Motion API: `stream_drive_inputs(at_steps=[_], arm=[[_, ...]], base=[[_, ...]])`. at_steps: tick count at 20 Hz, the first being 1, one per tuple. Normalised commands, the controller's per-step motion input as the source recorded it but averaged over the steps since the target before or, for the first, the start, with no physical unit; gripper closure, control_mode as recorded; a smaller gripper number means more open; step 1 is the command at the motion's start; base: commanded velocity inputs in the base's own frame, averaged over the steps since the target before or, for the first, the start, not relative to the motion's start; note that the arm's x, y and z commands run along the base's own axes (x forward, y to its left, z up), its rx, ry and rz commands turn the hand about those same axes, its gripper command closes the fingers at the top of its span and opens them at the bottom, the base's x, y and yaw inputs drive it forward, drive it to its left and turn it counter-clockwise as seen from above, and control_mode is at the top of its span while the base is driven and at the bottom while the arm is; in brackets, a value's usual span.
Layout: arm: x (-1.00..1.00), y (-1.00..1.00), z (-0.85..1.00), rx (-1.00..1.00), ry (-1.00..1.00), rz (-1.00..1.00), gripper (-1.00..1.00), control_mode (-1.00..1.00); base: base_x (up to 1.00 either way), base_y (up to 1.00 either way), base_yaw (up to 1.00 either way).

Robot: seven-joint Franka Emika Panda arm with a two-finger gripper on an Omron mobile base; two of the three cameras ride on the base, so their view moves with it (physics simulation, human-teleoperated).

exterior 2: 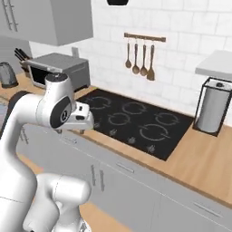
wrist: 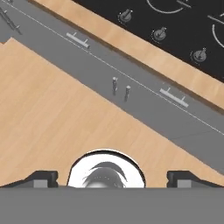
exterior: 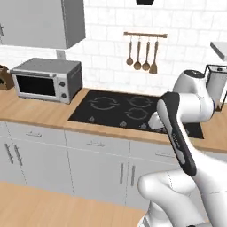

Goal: Navigate to the stand mixer.

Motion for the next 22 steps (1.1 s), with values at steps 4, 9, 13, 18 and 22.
stream_drive_inputs(at_steps=[4, 9, 13, 18, 22], arm=[[0.0, 0.0, 0.0, 0.0, 0.0, 0.0, -1.0, 1.0], [0.0, 0.0, 0.0, 0.0, 0.0, 0.0, -1.0, 1.0], [0.0, 0.0, 0.0, 0.0, 0.0, 0.0, -1.0, 1.0], [0.0, 0.0, 0.0, 0.0, 0.0, 0.0, -1.0, 1.0], [0.0, 0.0, 0.0, 0.0, 0.0, 0.0, -1.0, 1.0]], base=[[0.07, 0.01, 0.98], [0.2, 0.01, 0.96], [0.27, 0.06, 0.91], [0.35, 0.0, 0.84], [-0.01, 0.0, 0.77]])
